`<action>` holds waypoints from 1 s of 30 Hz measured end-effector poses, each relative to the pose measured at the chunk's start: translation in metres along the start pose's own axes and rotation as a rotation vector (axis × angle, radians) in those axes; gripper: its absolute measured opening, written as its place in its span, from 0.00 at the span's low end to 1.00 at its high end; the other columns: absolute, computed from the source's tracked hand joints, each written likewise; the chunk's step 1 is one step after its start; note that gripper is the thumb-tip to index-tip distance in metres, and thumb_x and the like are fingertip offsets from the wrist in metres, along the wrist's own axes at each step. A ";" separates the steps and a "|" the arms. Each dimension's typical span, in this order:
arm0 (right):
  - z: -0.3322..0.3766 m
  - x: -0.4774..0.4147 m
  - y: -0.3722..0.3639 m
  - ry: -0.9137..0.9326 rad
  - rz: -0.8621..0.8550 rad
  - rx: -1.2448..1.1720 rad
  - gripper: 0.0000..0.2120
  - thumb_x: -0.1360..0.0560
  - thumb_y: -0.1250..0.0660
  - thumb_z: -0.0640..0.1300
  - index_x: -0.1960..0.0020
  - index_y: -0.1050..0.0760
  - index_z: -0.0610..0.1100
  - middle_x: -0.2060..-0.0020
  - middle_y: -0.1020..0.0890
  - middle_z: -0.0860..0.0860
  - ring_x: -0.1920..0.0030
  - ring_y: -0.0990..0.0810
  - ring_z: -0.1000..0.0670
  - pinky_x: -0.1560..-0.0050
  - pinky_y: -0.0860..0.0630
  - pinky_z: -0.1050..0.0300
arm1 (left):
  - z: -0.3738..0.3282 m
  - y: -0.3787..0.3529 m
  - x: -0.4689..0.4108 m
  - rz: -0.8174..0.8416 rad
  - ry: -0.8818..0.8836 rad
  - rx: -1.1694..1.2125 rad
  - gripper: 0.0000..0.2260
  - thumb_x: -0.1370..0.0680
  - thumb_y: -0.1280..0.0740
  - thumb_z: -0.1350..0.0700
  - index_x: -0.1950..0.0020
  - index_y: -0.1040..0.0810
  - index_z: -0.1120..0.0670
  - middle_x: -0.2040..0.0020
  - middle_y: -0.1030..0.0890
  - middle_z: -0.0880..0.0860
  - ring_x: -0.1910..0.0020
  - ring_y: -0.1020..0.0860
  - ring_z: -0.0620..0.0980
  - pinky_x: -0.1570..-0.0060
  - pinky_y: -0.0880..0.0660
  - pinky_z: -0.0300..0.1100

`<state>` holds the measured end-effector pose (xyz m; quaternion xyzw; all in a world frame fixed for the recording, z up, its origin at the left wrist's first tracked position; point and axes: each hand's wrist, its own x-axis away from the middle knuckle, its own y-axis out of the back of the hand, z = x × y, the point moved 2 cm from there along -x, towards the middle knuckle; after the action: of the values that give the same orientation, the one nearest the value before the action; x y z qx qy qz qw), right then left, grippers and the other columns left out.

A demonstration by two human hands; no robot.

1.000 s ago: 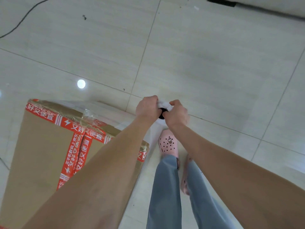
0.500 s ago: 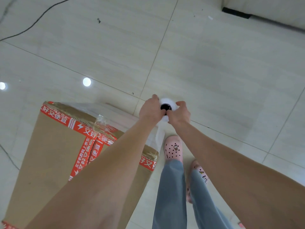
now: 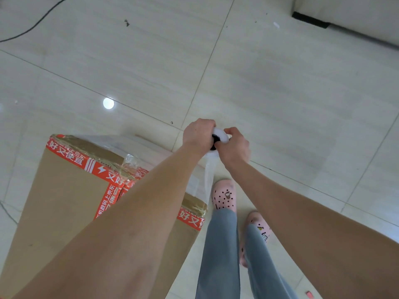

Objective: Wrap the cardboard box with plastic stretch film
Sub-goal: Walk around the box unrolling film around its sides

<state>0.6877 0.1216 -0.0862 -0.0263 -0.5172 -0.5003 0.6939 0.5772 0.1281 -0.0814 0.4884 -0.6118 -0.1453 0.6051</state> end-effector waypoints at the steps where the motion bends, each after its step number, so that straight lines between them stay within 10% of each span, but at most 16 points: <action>1: 0.005 -0.002 0.000 0.015 0.001 0.013 0.18 0.31 0.35 0.43 0.41 0.28 0.52 0.59 0.23 0.54 0.60 0.22 0.47 0.62 0.25 0.56 | 0.005 0.002 -0.002 -0.010 0.049 0.050 0.11 0.29 0.38 0.62 0.50 0.21 0.56 0.56 0.20 0.54 0.59 0.23 0.56 0.65 0.31 0.42; 12: 0.057 -0.016 -0.023 -0.068 0.183 -0.103 0.27 0.29 0.36 0.44 0.31 0.35 0.51 0.45 0.25 0.49 0.54 0.19 0.45 0.51 0.20 0.49 | 0.053 0.016 -0.010 -0.087 0.512 0.499 0.06 0.28 0.34 0.55 0.56 0.27 0.56 0.59 0.23 0.52 0.58 0.23 0.54 0.65 0.32 0.41; 20: 0.063 -0.022 -0.022 -0.027 0.166 -0.001 0.21 0.27 0.39 0.40 0.34 0.30 0.48 0.44 0.22 0.47 0.47 0.21 0.43 0.50 0.21 0.49 | 0.038 0.029 -0.018 0.006 0.102 0.168 0.22 0.26 0.37 0.58 0.31 0.32 0.51 0.42 0.24 0.53 0.44 0.24 0.54 0.52 0.28 0.45; 30: 0.092 -0.045 -0.004 0.069 0.235 0.183 0.14 0.30 0.37 0.40 0.45 0.24 0.50 0.55 0.21 0.49 0.56 0.21 0.46 0.62 0.27 0.57 | 0.030 0.054 -0.038 -0.010 0.200 0.135 0.10 0.27 0.41 0.62 0.49 0.24 0.57 0.55 0.21 0.55 0.57 0.22 0.57 0.63 0.28 0.45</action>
<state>0.6228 0.2000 -0.0790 -0.0061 -0.5300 -0.3672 0.7644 0.5202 0.1711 -0.0691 0.5430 -0.5546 -0.0572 0.6279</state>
